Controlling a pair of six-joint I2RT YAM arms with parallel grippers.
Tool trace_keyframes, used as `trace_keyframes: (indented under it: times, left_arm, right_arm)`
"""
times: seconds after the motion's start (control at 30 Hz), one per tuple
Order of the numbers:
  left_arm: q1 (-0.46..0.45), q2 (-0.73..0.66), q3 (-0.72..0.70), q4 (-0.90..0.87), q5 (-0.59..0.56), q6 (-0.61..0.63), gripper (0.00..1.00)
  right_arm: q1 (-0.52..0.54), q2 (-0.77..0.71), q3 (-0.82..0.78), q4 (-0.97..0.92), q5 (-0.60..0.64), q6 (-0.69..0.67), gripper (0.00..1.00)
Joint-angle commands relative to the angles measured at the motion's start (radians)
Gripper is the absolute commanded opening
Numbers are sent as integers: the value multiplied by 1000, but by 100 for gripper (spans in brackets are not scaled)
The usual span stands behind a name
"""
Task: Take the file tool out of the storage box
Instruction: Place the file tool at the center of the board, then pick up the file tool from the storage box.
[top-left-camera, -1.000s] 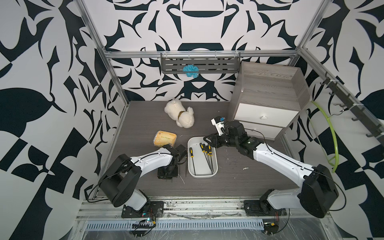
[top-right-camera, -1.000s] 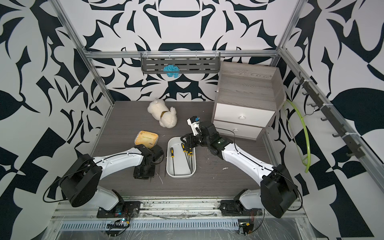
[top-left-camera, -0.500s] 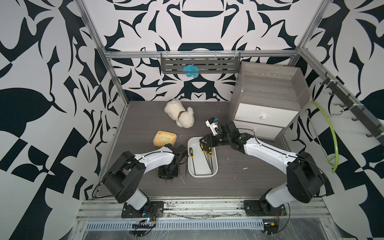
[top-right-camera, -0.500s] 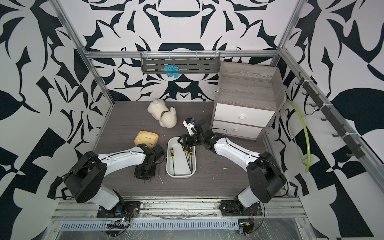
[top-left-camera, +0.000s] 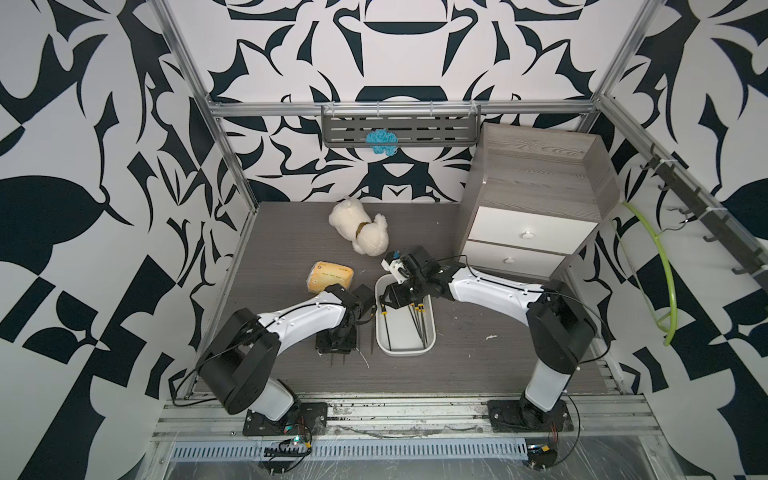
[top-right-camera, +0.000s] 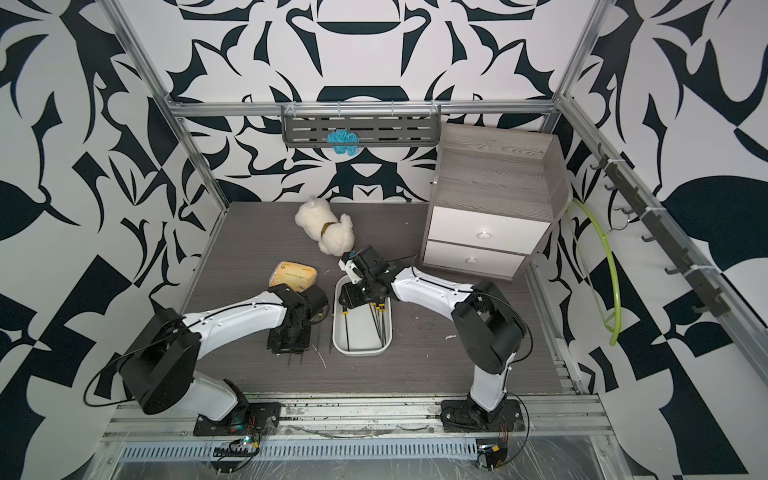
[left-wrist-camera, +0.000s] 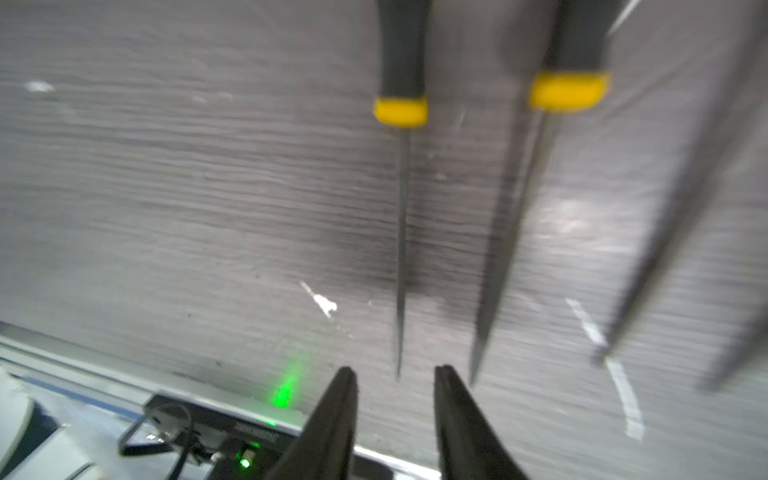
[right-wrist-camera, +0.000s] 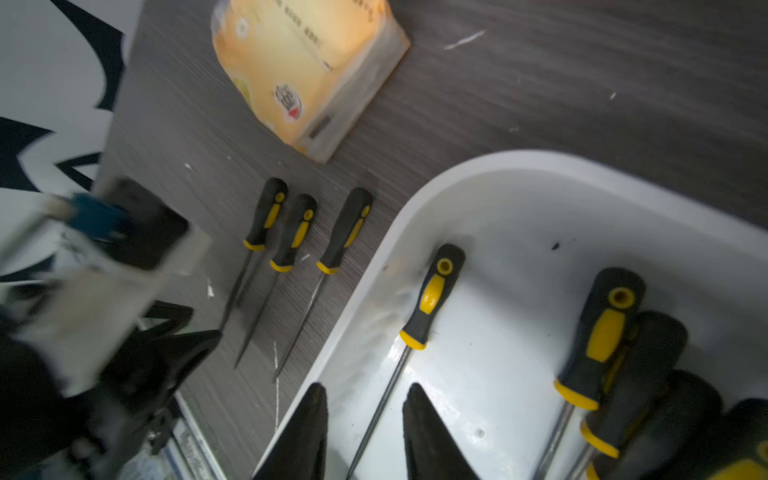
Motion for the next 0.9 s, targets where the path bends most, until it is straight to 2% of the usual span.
trace_keyframes:
  times: [0.0, 0.07, 0.17, 0.23, 0.43, 0.63, 0.87]
  left_arm:
    - [0, -109, 74, -31, -51, -2, 44]
    - [-2, -173, 76, 56, 0, 42, 45]
    - [13, -293, 26, 294, 148, 121, 54]
    - [24, -333, -8, 426, 199, 144, 57]
    - [30, -343, -91, 749, 278, 210, 57]
    - [33, -341, -191, 936, 329, 257, 57]
    - [34, -410, -223, 898, 292, 246, 57]
  right_arm:
    - [30, 19, 54, -76, 169, -14, 35]
    - [32, 48, 70, -83, 188, -15, 35]
    - [35, 87, 91, -85, 190, -22, 35]
    - [34, 109, 102, -80, 186, -20, 35]
    - [38, 171, 142, -91, 221, -34, 35]
    - [41, 219, 186, -152, 297, -57, 34]
    - [62, 238, 222, -230, 422, -58, 31]
